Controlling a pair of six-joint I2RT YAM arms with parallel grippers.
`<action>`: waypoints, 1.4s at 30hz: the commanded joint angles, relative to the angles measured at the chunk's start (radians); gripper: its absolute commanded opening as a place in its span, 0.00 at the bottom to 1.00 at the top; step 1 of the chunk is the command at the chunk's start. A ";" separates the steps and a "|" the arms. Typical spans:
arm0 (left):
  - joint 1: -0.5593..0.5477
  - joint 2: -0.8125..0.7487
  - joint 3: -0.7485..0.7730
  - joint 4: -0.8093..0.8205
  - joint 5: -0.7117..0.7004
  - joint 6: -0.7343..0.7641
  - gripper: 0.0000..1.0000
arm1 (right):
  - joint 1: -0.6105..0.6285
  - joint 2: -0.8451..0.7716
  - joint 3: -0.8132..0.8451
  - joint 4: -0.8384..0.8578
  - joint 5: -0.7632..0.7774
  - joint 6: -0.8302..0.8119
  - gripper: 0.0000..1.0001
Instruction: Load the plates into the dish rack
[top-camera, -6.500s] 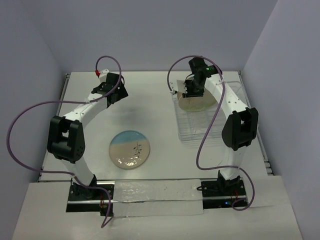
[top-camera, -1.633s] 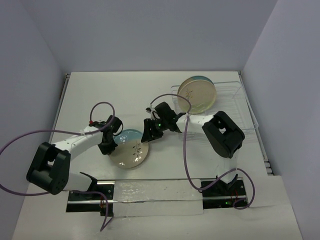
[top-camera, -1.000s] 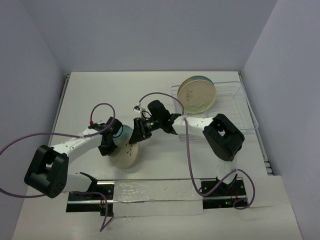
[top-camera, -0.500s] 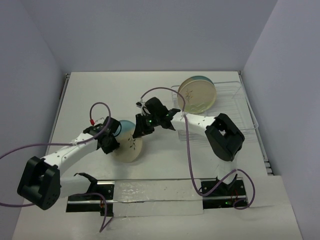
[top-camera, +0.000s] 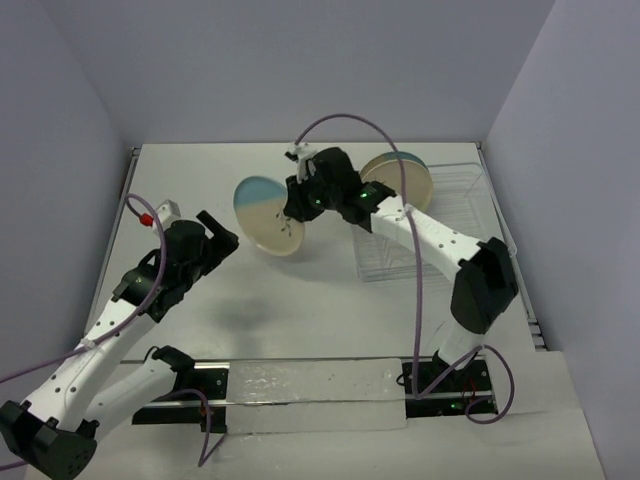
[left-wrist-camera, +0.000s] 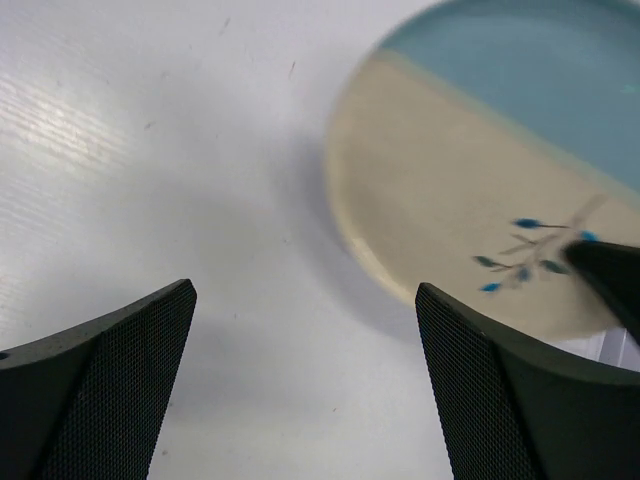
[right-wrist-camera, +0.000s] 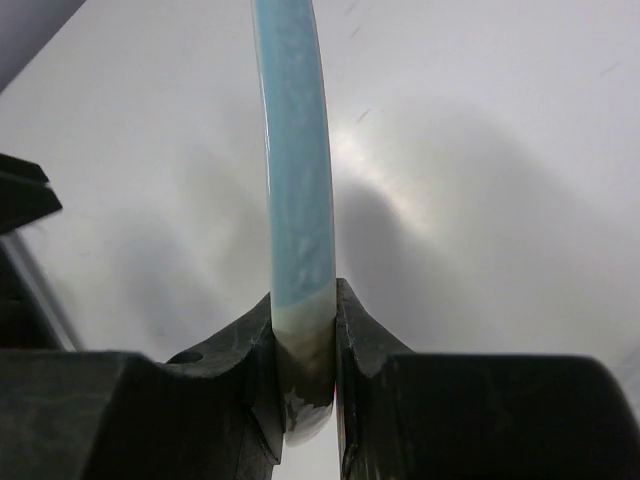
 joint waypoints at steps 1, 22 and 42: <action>-0.003 0.017 0.028 0.060 -0.047 0.015 0.99 | -0.041 -0.252 0.113 0.040 -0.032 -0.363 0.00; 0.015 0.353 0.208 0.031 -0.153 0.025 0.99 | -0.352 -0.264 0.366 -0.988 0.166 -1.578 0.00; 0.089 0.424 0.213 0.076 -0.093 0.067 0.99 | -0.415 -0.099 0.319 -0.832 0.229 -1.583 0.00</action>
